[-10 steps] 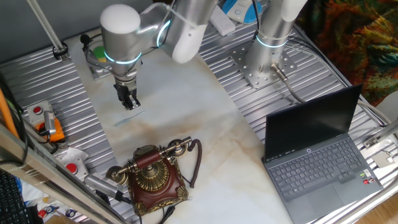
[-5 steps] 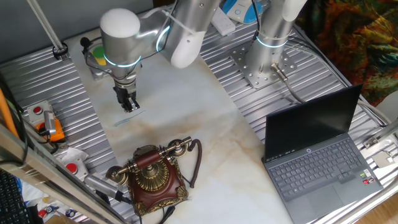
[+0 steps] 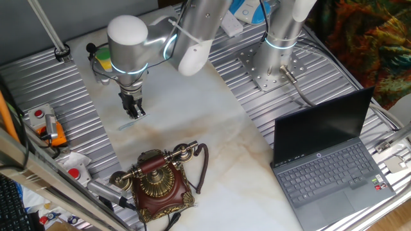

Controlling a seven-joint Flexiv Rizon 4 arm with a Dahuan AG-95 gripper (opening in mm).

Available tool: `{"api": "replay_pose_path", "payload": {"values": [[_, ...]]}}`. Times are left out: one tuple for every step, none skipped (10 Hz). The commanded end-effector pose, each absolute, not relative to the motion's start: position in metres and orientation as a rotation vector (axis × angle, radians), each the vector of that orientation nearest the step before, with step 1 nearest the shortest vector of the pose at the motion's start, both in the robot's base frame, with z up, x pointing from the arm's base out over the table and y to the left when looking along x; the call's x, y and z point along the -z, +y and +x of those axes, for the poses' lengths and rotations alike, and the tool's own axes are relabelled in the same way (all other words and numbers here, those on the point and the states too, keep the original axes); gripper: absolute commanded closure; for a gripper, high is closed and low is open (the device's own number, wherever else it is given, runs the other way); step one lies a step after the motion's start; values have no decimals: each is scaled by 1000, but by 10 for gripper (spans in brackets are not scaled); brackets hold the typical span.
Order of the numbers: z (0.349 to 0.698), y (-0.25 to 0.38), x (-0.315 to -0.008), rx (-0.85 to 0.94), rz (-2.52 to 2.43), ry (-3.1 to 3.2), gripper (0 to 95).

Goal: Dial a number on an old rotary phone

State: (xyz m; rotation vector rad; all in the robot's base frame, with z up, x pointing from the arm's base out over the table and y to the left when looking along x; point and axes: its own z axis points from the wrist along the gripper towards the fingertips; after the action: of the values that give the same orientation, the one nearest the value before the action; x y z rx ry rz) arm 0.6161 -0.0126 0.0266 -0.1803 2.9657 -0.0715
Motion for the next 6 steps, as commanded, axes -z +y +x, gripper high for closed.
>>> {"api": "replay_pose_path", "payload": {"values": [[617,-12,-26,68,-182,2967,950],[617,-12,-26,63,-186,2968,950],[617,-12,-26,50,-189,2966,950],[616,-12,-26,28,-180,2966,950],[616,-11,-26,26,-174,2966,950],[614,-11,-25,26,-171,2966,950]]}}
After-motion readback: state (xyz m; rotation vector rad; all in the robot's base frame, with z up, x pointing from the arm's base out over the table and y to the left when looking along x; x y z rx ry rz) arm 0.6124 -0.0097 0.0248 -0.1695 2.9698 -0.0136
